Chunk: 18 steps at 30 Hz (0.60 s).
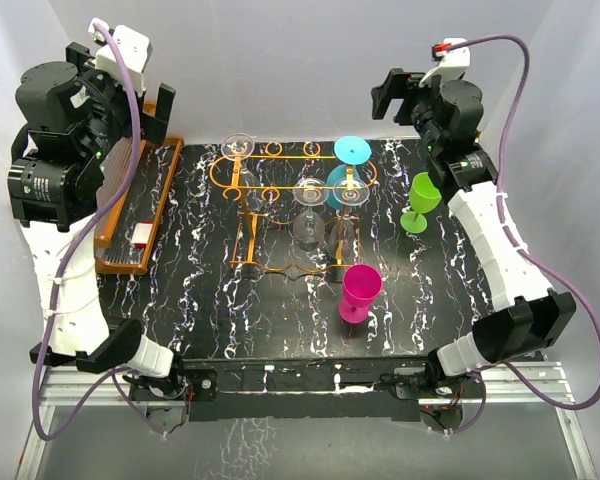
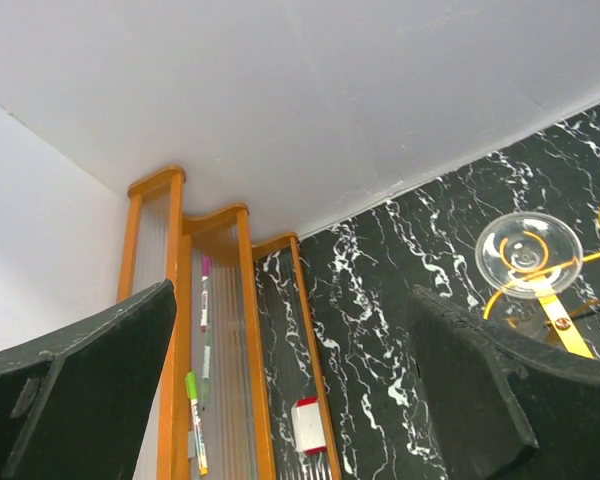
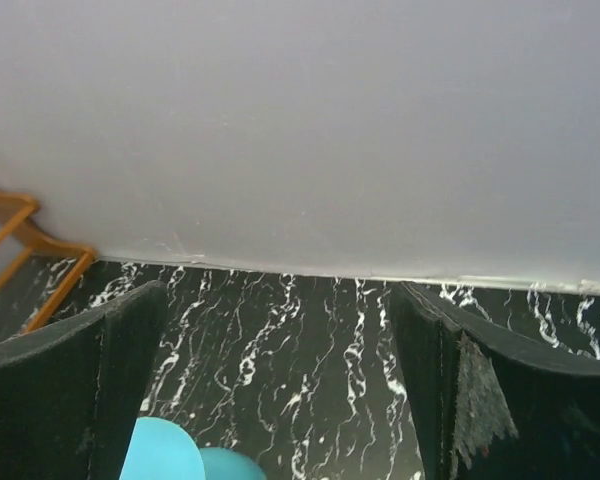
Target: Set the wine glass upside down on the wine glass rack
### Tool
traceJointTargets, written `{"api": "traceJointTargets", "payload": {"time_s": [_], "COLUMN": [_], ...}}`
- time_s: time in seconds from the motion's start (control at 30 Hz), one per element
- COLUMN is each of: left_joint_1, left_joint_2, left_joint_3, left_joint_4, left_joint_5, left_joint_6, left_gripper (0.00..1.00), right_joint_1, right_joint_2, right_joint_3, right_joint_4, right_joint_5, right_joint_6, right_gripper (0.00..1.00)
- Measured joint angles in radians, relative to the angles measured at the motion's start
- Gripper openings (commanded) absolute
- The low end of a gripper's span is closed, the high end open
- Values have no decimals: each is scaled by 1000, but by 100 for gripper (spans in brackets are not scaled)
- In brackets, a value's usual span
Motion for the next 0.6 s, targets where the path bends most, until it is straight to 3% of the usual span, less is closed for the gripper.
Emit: {"api": "traceJointTargets", "payload": {"time_s": [0.13,0.27,0.33,0.6], "left_joint_1": [8,8,8,8], "left_joint_2": [3,32,55,109], "left_joint_3": [-1,-1,-1,11], "left_joint_4": [-55,-108,-122,-127], "left_joint_5": [71,136,148,80], "left_joint_6": [0,-7,-13,-62], "left_gripper": [97,97,97,97], "right_joint_1": [-97,-203,-222,-217], "right_joint_2": [-12,-19,-10,71], "right_joint_3": [12,-25,-51,-127], "right_joint_4": [-80,-180,-250,-388], "right_joint_5": [-34,-13,-15,-79], "right_joint_6": [70,84,84,70], "right_gripper": [72,41,35,38]}}
